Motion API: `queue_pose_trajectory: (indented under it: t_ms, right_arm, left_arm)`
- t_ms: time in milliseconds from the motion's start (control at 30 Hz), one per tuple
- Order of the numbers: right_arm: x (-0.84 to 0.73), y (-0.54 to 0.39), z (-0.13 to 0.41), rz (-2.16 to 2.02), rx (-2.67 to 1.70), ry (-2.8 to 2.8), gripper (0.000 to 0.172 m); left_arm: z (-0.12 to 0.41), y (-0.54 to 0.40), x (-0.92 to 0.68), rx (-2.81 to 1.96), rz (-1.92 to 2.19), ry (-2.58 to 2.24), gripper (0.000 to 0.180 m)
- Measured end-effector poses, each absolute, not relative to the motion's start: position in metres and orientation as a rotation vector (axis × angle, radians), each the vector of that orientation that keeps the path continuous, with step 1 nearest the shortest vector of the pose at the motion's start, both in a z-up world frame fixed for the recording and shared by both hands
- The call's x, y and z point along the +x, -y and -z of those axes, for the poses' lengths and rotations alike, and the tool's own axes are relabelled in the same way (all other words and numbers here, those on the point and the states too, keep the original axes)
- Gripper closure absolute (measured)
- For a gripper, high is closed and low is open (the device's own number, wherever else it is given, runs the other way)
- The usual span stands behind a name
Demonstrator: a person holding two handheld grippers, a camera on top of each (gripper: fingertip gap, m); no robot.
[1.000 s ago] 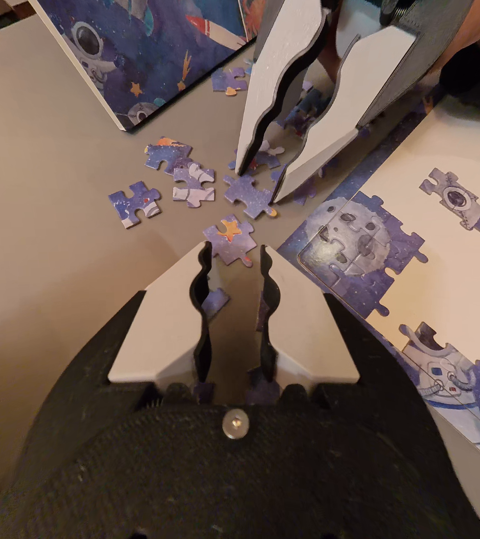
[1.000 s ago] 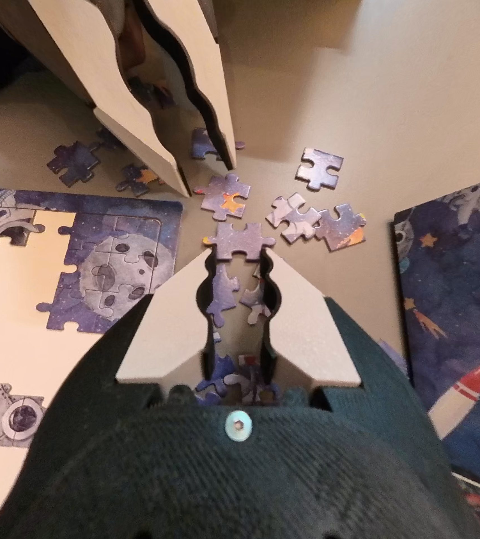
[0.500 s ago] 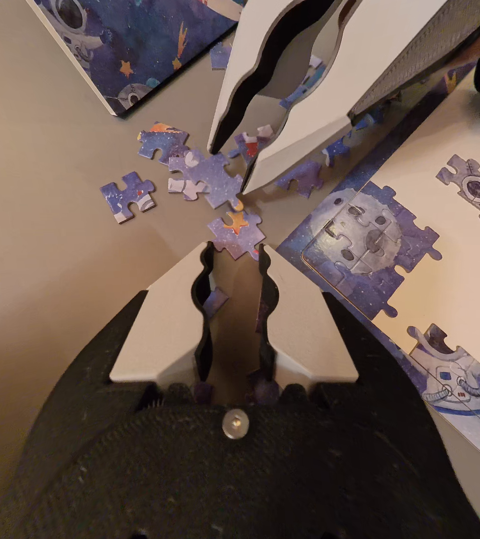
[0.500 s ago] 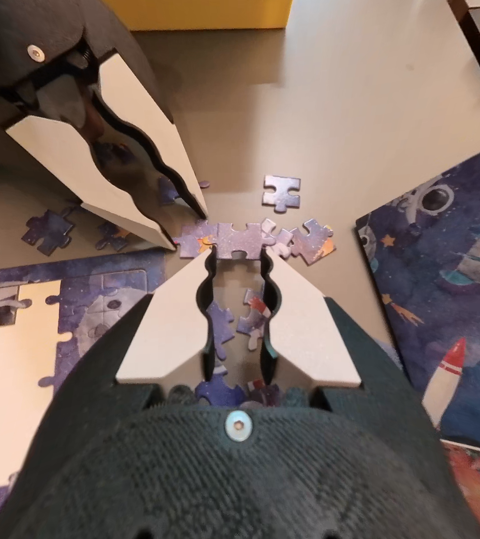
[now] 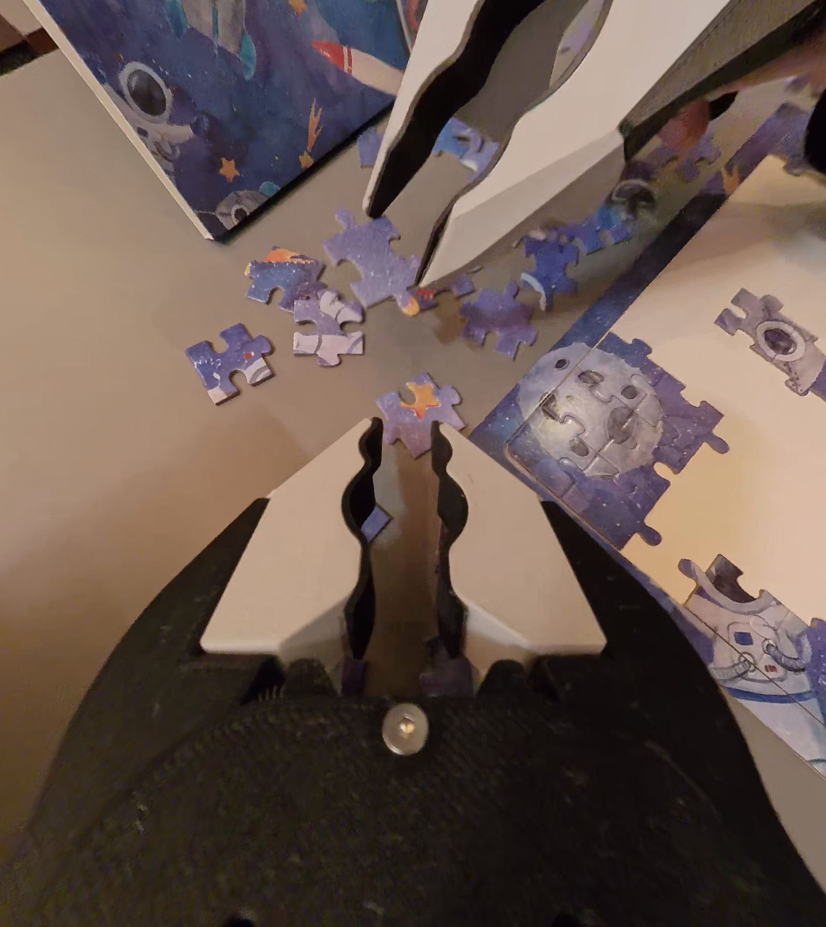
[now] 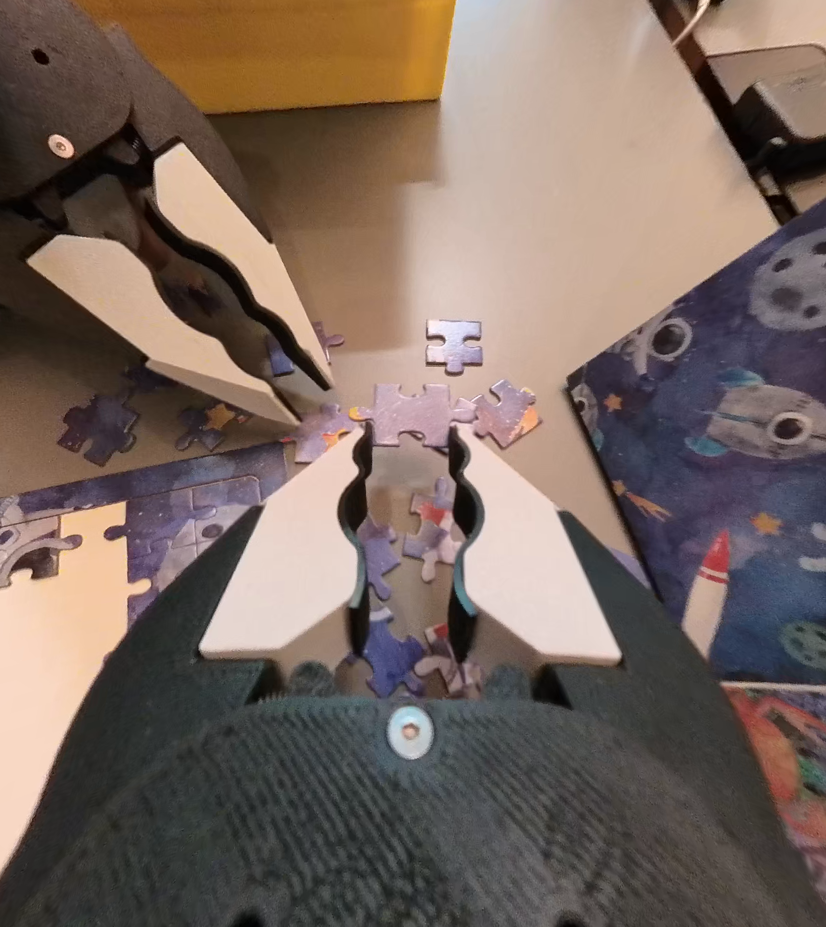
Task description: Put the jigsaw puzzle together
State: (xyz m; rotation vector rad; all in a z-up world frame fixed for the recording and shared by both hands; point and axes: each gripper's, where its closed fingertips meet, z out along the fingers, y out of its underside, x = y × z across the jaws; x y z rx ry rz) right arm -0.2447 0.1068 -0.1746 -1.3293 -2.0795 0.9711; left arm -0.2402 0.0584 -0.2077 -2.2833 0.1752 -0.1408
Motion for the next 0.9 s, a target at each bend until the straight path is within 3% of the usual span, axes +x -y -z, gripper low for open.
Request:
queue_pose_trajectory:
  t_ms: [100, 233, 333, 500, 900]
  right_arm:
    - [-0.238, -0.113, 0.161, -0.974, -1.323, 2.039, 0.143]
    - [-0.228, -0.117, 0.151, -0.984, -1.322, 2.003, 0.143]
    - [-0.22, -0.116, 0.149, -0.965, -1.315, 2.0, 0.143]
    - [-0.21, -0.115, 0.146, -0.915, -1.285, 2.001, 0.143]
    - [-0.203, -0.118, 0.126, -0.915, -1.257, 1.958, 0.143]
  left_arm:
    - [0.203, -0.059, -0.235, -2.263, 0.174, -0.183, 0.156]
    - [0.215, -0.061, -0.234, -2.315, 0.157, -0.173, 0.132]
    - [0.221, -0.065, -0.234, -2.355, 0.13, -0.132, 0.127]
    - [0.222, -0.068, -0.235, -2.383, 0.076, -0.125, 0.149]
    - [0.197, -0.063, -0.23, -2.332, 0.079, -0.155, 0.152]
